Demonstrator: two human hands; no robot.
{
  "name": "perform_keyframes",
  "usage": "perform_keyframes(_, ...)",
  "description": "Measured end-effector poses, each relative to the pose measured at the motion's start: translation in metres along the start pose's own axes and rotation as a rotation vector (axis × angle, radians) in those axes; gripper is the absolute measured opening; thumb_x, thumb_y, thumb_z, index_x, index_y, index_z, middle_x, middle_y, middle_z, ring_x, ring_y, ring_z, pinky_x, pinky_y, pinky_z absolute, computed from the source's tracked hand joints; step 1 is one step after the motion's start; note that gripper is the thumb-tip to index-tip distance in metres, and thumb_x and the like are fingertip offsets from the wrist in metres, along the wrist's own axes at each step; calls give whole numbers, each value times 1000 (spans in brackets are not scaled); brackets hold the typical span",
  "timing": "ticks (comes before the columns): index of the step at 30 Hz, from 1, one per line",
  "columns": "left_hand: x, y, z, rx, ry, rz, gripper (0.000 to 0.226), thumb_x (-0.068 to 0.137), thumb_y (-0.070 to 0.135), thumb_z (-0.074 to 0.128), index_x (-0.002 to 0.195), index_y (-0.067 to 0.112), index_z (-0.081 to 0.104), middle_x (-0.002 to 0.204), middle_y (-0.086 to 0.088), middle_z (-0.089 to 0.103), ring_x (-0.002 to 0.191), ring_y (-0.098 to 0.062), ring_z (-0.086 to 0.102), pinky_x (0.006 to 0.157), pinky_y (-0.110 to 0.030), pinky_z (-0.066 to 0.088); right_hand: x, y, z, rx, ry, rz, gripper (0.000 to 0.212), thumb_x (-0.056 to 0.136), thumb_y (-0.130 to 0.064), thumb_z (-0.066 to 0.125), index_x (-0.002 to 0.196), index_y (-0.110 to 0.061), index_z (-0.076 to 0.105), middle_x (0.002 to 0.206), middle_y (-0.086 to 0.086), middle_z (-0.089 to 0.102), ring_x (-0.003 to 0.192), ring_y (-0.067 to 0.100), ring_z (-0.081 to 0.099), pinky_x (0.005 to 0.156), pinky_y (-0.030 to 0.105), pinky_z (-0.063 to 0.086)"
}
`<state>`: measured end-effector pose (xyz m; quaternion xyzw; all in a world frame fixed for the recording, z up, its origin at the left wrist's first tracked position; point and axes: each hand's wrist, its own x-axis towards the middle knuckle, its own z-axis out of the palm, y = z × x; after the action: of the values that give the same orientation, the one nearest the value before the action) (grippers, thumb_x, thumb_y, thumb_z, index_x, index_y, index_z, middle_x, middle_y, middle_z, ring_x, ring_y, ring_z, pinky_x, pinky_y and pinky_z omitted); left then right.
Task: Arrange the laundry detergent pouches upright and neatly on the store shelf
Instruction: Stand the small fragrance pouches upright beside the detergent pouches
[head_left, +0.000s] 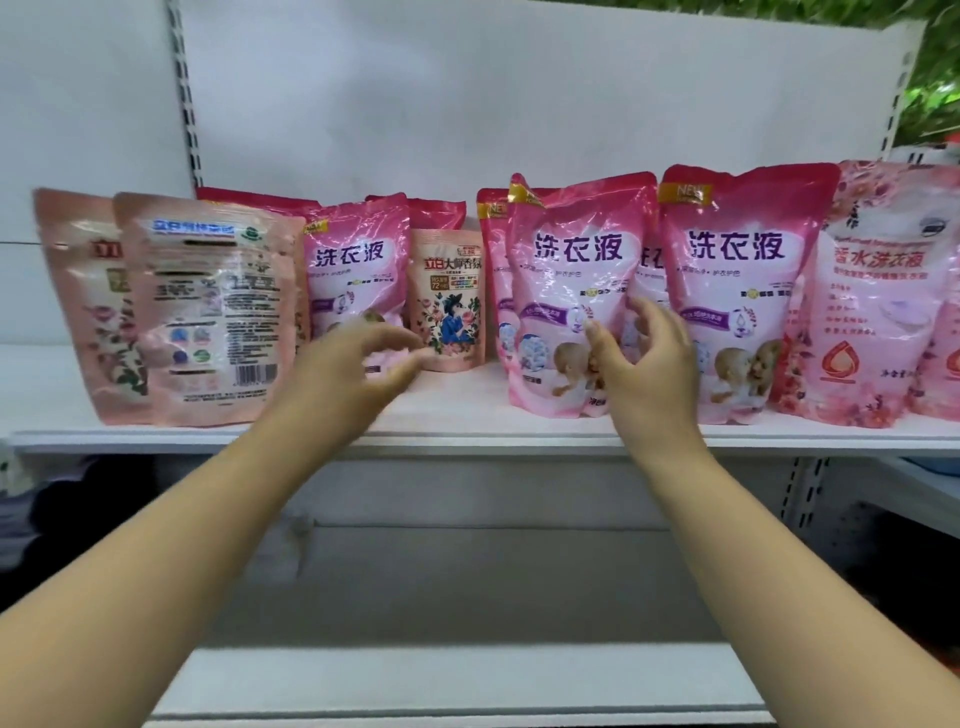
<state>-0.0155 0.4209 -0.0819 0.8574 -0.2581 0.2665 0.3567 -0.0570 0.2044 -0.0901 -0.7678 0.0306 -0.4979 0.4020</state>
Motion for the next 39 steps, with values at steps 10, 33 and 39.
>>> perform_keyframes(10, -5, -120, -78, -13, 621, -122, 100, 58, 55, 67, 140, 20, 21, 148, -18, 16, 140, -31, 12, 114, -47, 15, 2, -67, 105, 77, -187, 62, 50, 86, -37, 61, 126, -9, 51, 117, 5, 58, 106, 16, 54, 95, 36, 46)
perform_keyframes(33, 25, -148, -74, -487, 459, -337, 48, 66, 28, 81, 98, 23, 46, 103, 1, 62, 93, -23, 63, 83, -47, 53, 57, -41, 192, 418, -494, 569, 20, 87, -34, 60, 87, -14, 58, 83, 3, 63, 81, 19, 61, 81, 34, 50)
perform_keyframes(39, 24, -144, -70, -512, 425, -313, 50, 71, 28, 77, 105, 19, 41, 99, 6, 58, 90, -18, 60, 78, -38, 51, 73, -23, 188, 337, -93, 635, 44, 86, -44, 57, 110, -7, 57, 106, 8, 66, 93, 25, 62, 90, 38, 49)
